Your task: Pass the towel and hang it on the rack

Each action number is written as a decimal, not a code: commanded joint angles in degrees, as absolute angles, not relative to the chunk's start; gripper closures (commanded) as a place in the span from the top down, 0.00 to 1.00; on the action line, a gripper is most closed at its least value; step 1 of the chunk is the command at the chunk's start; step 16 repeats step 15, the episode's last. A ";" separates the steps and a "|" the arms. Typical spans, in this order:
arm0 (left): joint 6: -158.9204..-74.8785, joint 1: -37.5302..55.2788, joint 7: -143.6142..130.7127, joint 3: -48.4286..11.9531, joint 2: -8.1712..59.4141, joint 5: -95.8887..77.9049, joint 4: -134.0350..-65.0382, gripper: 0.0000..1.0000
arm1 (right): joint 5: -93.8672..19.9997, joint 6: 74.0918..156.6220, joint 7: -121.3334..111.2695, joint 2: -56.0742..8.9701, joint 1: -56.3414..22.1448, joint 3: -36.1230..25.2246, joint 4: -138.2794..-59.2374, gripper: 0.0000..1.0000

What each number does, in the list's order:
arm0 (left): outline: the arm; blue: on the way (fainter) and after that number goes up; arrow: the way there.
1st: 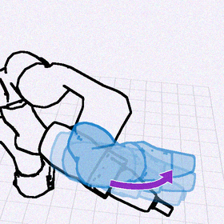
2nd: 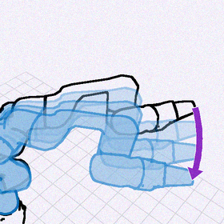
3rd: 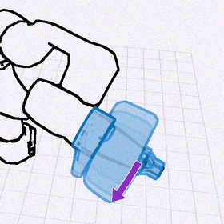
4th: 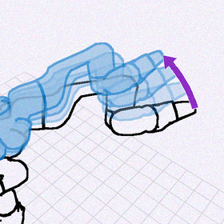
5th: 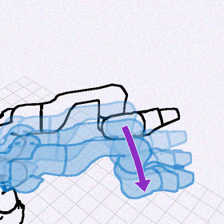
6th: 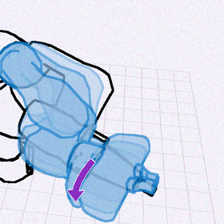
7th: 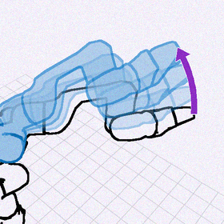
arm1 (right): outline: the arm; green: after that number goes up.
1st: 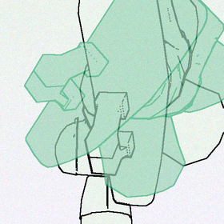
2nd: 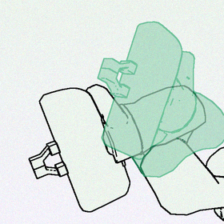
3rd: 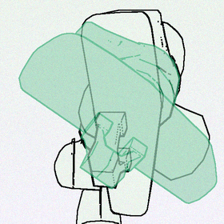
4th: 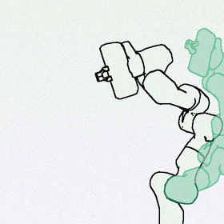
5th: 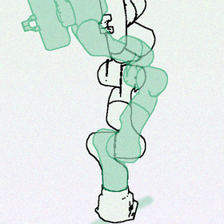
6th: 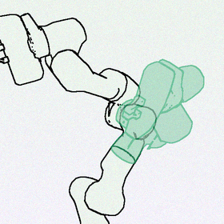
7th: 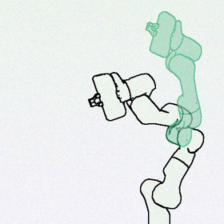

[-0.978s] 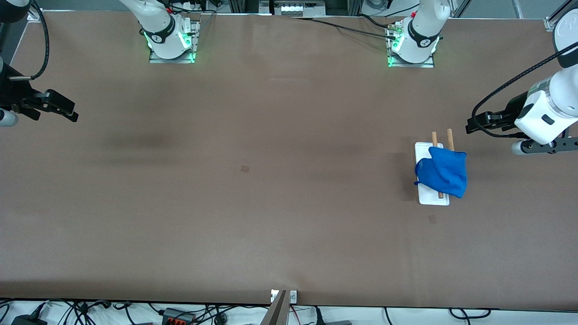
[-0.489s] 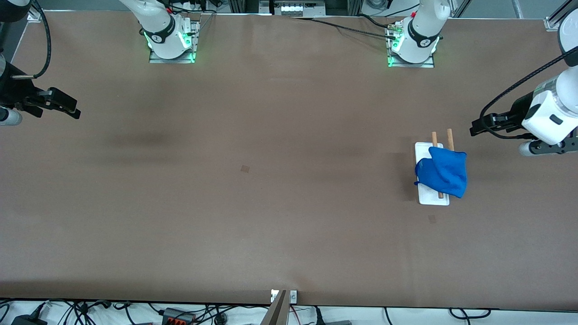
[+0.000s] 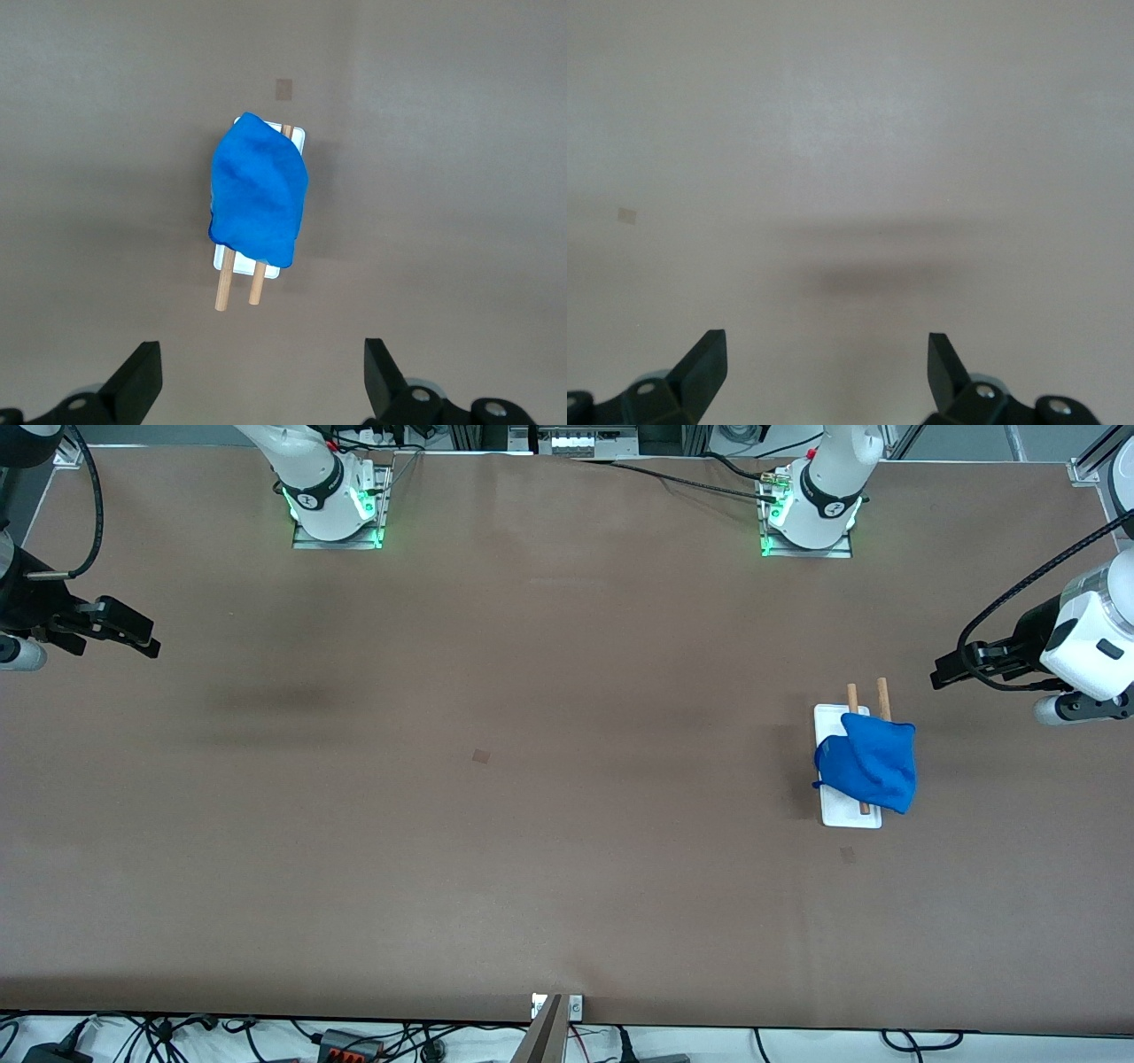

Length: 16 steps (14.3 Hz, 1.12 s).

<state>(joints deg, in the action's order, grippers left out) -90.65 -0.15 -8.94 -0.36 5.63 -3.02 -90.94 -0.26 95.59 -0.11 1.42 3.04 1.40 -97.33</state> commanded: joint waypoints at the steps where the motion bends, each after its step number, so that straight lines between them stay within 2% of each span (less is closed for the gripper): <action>1: -91.31 -0.26 -10.02 -0.88 5.36 -1.50 -90.61 1.00 | 0.44 94.39 -0.70 2.11 3.60 2.11 -96.94 1.00; 16: -90.09 -0.26 -7.38 -1.06 5.45 -2.46 -90.53 1.00 | 0.44 93.60 -0.62 2.29 3.43 2.20 -97.03 1.00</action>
